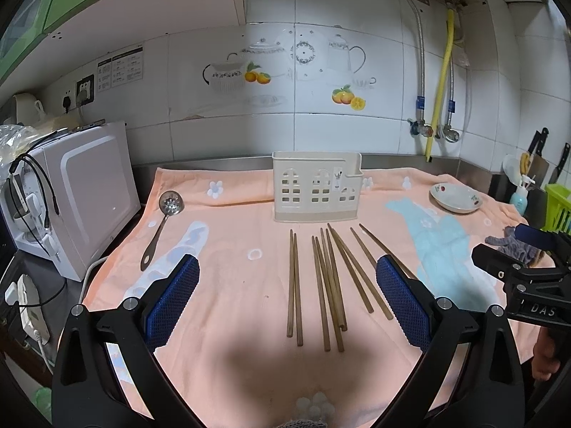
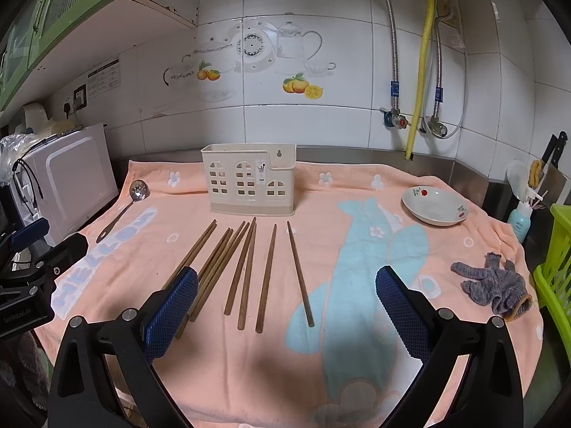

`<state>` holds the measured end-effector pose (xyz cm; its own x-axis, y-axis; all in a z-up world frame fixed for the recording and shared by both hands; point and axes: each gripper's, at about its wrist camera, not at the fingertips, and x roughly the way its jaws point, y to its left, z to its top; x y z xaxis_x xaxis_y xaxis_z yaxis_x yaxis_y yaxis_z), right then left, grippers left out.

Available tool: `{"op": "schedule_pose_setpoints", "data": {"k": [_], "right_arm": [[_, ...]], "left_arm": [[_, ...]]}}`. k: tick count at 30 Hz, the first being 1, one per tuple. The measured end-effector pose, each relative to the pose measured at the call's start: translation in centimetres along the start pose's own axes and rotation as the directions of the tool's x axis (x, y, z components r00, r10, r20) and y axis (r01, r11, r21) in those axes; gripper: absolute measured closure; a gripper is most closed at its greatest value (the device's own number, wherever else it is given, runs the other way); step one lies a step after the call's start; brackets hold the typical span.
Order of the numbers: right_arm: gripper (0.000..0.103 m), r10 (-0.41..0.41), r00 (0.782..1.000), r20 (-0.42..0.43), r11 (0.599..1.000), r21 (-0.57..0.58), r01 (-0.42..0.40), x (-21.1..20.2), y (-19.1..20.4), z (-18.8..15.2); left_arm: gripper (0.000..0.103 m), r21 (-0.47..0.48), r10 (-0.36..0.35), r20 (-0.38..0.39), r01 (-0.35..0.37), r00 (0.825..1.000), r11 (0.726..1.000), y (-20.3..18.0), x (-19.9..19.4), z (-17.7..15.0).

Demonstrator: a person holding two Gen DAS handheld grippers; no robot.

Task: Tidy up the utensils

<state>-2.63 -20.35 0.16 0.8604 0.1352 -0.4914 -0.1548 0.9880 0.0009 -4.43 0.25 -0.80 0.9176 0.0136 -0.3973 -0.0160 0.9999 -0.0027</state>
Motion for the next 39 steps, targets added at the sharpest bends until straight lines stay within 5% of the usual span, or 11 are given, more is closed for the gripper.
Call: {"op": "schedule_pose_setpoints", "data": {"k": [39], "right_arm": [[0.006, 0.002, 1.000, -0.007, 1.000, -0.005, -0.002, 0.06, 0.39, -0.63]], "left_arm": [[0.005, 0.006, -0.005, -0.005, 0.005, 1.000, 1.000, -0.30, -0.29, -0.19]]}}
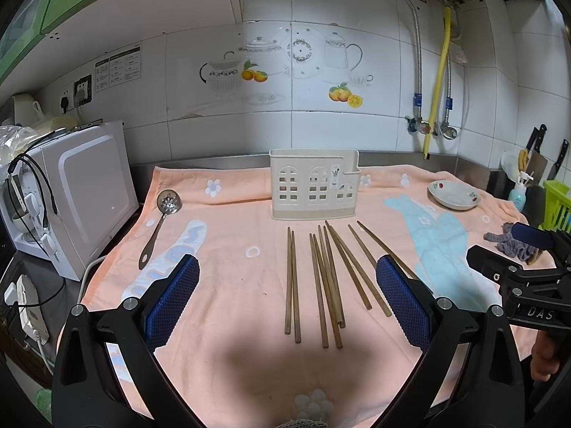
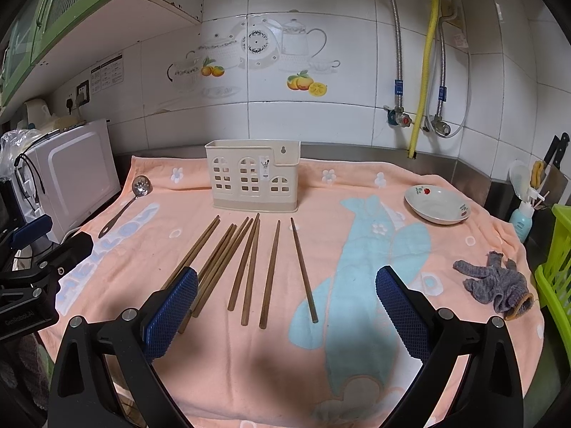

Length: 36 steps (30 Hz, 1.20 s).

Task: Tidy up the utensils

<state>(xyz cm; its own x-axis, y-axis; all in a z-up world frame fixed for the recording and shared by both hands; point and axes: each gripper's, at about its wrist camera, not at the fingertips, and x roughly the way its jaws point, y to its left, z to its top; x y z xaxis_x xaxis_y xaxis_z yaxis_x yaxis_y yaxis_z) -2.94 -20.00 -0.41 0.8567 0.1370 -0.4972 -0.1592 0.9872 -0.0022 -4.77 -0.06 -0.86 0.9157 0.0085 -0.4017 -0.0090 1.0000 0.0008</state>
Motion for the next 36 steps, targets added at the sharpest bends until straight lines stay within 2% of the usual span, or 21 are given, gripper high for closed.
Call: {"op": "schedule_pose_setpoints", "data": {"k": [36], "right_arm": [[0.007, 0.010, 0.998, -0.065, 1.000, -0.013, -0.010, 2.8, 1.1, -0.5]], "left_arm": [[0.005, -0.006, -0.006, -0.057, 0.006, 0.998, 1.000, 0.0, 2.5, -0.4]]}}
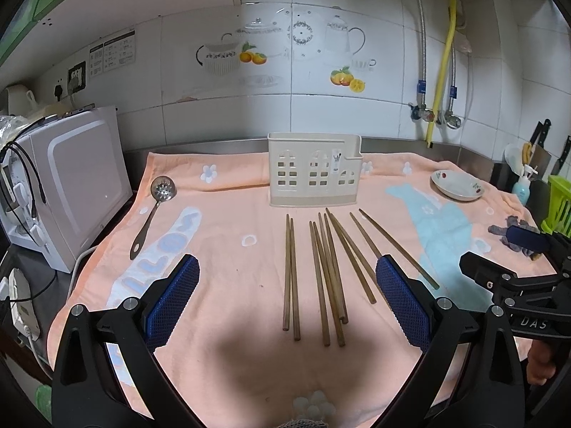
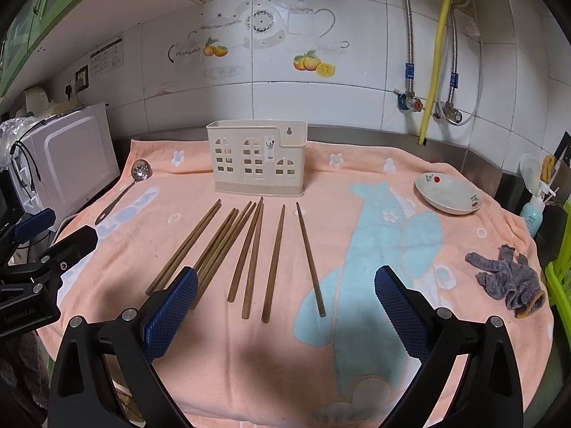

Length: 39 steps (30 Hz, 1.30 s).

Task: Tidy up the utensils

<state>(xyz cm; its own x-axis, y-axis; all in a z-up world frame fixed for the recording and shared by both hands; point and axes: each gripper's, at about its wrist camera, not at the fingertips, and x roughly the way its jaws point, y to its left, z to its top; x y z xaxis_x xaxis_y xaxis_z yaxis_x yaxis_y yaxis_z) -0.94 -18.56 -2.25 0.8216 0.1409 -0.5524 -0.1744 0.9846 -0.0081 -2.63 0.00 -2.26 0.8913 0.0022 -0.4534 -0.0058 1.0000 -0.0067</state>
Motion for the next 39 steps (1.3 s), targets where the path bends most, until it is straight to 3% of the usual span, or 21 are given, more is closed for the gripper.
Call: {"op": "schedule_pose_setpoints", "data": {"k": [12, 14, 23, 39], "right_arm": [[0.016, 0.014, 0.998, -0.059, 1.000, 0.006, -0.014, 2.0, -0.4, -0.4], [0.019, 0.010, 0.997, -0.071, 1.000, 0.004, -0.010, 2.4, -0.5, -0.5], [0.026, 0.002, 0.993, -0.115, 1.000, 0.003, -0.002, 4.3, -1.1, -0.8], [0.030, 0.008, 0.988, -0.153, 1.000, 0.006, -0.007, 6.0, -2.0, 0.1]], "left_arm": [[0.006, -0.016, -0.004, -0.021, 0.003, 1.000, 1.000, 0.5, 1.2, 0.0], [0.012, -0.024, 0.000, -0.026, -0.001, 1.000, 1.000, 0.7, 1.5, 0.1], [0.019, -0.036, -0.007, -0.068, 0.005, 0.998, 0.999, 1.1, 3.2, -0.1], [0.019, -0.025, -0.026, -0.126, 0.023, 0.992, 0.999, 0.3, 5.9, 0.4]]}}
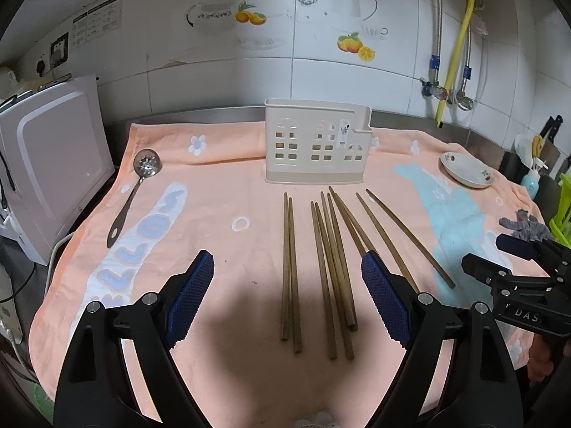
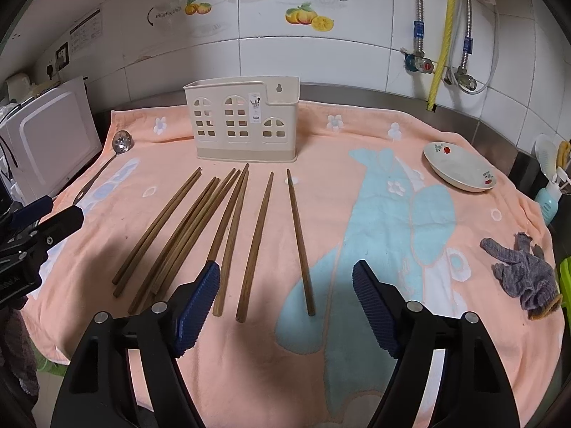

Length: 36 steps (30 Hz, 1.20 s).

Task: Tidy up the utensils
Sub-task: 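Lower right tool onto one wooden chopstick and close while left tool grasps another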

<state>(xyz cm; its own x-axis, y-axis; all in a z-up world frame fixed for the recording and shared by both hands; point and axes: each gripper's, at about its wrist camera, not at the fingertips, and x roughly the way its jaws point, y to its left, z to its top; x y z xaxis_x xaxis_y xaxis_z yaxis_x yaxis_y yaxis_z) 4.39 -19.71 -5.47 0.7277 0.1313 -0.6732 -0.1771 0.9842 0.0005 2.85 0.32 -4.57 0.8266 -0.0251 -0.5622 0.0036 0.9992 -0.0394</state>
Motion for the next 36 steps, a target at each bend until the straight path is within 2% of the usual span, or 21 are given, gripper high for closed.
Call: {"op": "schedule_pose_setpoints", "data": {"k": [9, 13, 24, 27, 30, 36], "right_arm": [[0.035, 0.019, 0.999, -0.049, 1.000, 0.007, -0.019, 1.6, -0.2, 0.2], [0.038, 0.024, 0.998, -0.064, 1.000, 0.014, -0.023, 2.3, -0.5, 0.2], [0.045, 0.015, 0.994, -0.110, 1.000, 0.028, -0.012, 4.6, -1.7, 0.1], [0.047, 0.015, 0.993, -0.121, 1.000, 0.027, -0.012, 5.2, -1.9, 0.1], [0.050, 0.017, 0.991, -0.130, 0.999, 0.030, -0.013, 5.7, -2.1, 0.1], [0.051, 0.020, 0.989, -0.145, 0.999, 0.041, -0.014, 6.8, -2.5, 0.2]], "left_arm": [[0.020, 0.025, -0.006, -0.046, 0.007, 0.999, 1.000, -0.1, 1.4, 0.1], [0.031, 0.012, -0.013, -0.069, 0.014, 0.998, 1.000, 0.2, 2.2, 0.1], [0.045, -0.020, -0.037, -0.124, 0.035, 0.992, 0.999, 1.1, 4.8, -0.5], [0.051, -0.020, -0.050, -0.138, 0.047, 0.989, 0.999, 1.1, 5.5, -0.6], [0.064, -0.030, -0.054, -0.161, 0.050, 0.985, 0.998, 1.3, 6.7, -0.7], [0.072, -0.042, -0.048, -0.197, 0.040, 0.979, 0.998, 2.3, 8.8, -0.5]]}}
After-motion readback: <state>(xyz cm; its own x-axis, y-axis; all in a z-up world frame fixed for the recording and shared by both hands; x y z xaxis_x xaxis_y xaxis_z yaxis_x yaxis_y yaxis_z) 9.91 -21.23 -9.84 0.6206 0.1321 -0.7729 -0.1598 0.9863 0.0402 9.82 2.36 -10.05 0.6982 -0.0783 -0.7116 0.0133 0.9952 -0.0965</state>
